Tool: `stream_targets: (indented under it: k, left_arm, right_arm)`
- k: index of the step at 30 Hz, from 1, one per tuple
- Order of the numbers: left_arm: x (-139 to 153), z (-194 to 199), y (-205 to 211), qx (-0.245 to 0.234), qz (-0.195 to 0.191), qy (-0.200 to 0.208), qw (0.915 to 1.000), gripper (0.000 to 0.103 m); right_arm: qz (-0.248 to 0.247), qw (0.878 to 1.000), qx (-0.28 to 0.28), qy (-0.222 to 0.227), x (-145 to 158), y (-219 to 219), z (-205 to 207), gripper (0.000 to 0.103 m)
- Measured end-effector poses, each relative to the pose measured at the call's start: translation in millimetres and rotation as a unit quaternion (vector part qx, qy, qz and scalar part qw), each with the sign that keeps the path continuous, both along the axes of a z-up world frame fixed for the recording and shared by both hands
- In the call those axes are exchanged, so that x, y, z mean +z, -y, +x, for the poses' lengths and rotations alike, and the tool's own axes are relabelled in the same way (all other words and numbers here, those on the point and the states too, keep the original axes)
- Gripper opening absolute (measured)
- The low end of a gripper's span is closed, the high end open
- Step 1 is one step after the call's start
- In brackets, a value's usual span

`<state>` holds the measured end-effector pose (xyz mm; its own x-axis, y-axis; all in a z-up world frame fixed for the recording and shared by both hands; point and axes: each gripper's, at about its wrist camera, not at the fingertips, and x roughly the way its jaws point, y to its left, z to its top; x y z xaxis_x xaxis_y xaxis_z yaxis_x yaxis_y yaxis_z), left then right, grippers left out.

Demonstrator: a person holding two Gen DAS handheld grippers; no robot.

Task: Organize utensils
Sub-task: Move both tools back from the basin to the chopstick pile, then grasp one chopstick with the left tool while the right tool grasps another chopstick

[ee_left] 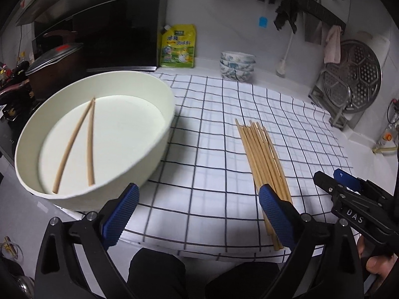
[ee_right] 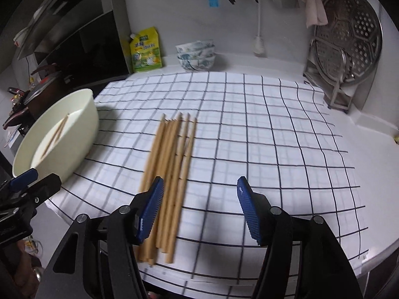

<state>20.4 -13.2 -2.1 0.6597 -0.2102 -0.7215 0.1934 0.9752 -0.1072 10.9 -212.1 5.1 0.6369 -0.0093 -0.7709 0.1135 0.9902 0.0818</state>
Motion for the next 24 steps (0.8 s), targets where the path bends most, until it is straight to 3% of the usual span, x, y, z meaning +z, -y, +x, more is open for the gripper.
stream_targets:
  k: [7, 24]
  left_arm:
    - [-15, 3, 14, 0.002, 0.018, -0.01, 0.9998, 0.095]
    - [-30, 14, 21, 0.022, 0.012, -0.03, 0.9992, 0.095]
  right_arm:
    - [-0.004, 0.999, 0.012, -0.031, -26, 1, 16, 0.058]
    - [-0.042, 0.997, 0.026, -0.067, -55, -4, 44, 0.058]
